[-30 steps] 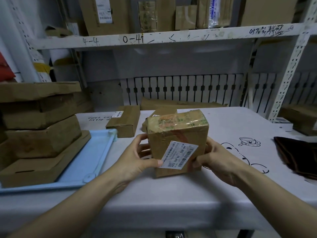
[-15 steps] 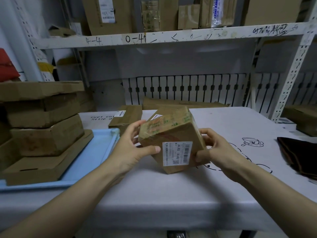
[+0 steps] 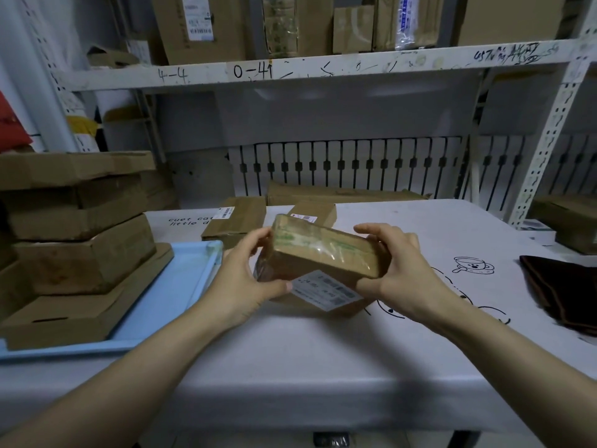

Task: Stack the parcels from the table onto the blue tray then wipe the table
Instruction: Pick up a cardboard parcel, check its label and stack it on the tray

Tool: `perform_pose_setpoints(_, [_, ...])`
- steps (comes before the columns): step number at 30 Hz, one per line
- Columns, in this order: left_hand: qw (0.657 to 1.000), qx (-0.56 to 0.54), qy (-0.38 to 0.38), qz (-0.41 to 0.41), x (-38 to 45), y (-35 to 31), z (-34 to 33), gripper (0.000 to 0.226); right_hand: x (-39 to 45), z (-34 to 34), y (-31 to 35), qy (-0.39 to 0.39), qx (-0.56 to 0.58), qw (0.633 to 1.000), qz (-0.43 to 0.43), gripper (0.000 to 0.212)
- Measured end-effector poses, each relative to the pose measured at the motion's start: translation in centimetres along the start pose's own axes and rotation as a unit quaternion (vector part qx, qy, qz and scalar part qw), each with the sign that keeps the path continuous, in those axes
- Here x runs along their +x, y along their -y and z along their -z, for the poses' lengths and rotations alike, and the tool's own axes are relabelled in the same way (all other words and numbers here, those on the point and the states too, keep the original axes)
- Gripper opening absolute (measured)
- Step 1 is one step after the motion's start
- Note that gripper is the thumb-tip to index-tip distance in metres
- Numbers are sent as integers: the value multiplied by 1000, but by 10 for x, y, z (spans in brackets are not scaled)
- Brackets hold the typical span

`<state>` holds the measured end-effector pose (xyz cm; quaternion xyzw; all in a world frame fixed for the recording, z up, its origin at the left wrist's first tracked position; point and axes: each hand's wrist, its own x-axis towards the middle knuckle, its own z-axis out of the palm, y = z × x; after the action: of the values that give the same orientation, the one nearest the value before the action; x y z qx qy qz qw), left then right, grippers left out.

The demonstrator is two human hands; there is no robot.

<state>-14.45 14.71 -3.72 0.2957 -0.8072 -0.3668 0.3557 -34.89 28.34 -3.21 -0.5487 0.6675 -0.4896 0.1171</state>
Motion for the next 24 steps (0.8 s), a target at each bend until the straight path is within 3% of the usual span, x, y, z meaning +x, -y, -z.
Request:
perform_pose_setpoints(3, [998, -36, 20, 42, 0, 5, 4, 73, 0, 1, -2, 5, 18, 1000, 17, 81])
perform_pose_setpoints(6, [991, -94, 30, 89, -4, 11, 7, 76, 0, 3, -7, 14, 126, 992, -15, 85])
perform_pose_setpoints(9, [983, -143, 32, 113, -9, 14, 6, 75, -1, 0, -18, 44, 154, 986, -37, 73])
perform_pose_setpoints(14, [979, -162, 46, 117, -10, 17, 4, 74, -2, -5, -26, 51, 204, 975, -70, 65])
perform_pose_setpoints(24, [981, -158, 19, 109, -6, 24, -1, 77, 0, -6, -27, 40, 193, 978, -70, 68])
